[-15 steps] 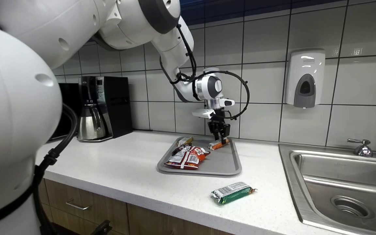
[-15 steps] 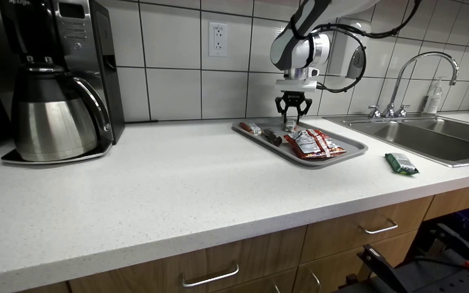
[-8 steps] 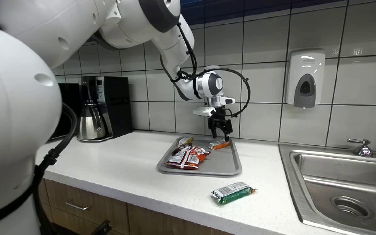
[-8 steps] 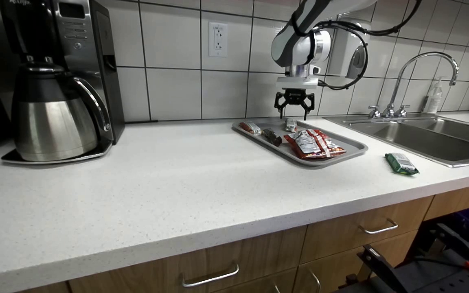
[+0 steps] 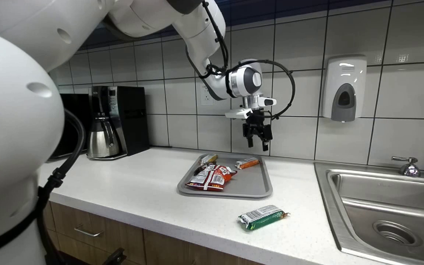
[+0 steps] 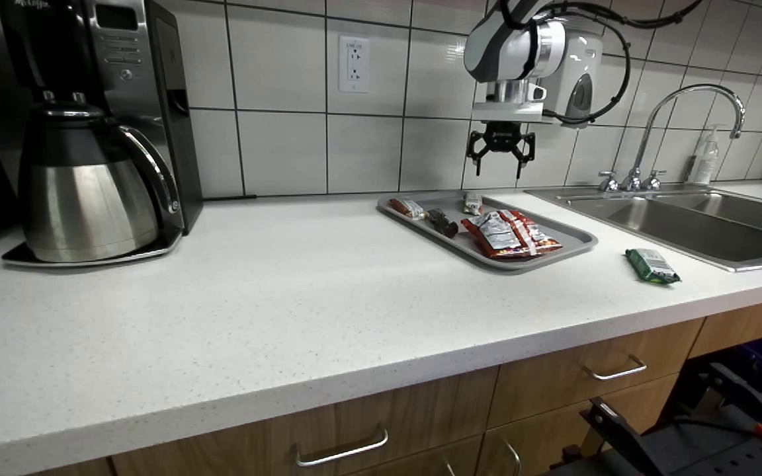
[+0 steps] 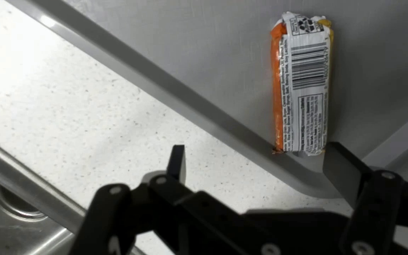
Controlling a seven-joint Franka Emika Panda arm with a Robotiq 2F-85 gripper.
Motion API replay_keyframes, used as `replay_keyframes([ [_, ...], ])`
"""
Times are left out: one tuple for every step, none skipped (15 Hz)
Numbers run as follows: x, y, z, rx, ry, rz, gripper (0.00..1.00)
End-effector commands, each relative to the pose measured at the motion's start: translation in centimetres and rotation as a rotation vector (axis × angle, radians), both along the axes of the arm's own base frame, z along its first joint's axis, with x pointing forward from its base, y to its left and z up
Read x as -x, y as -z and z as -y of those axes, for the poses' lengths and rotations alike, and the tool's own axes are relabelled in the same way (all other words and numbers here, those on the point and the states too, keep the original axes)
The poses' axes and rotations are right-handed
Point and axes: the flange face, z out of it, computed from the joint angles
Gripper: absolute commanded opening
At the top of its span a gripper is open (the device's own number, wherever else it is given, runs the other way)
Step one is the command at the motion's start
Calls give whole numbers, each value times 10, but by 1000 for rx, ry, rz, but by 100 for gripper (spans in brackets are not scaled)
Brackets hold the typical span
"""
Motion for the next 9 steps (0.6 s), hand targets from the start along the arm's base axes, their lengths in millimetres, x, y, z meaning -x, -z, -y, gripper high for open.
replay_keyframes([
  [27,-20,20,-11,-16,-19,100],
  [32,-22,25,-8,-7,-18,100],
  [38,-21,29,-16,1,-26,100],
  [44,-24,33,-14,16,-28,100],
  [51,-23,36,-13,27,-27,100],
  [60,-24,37,-19,39,-41,100],
  [68,-25,38,-23,50,-46,100],
  [77,-26,38,-24,66,-49,100],
  [85,-26,38,-29,78,-52,100],
])
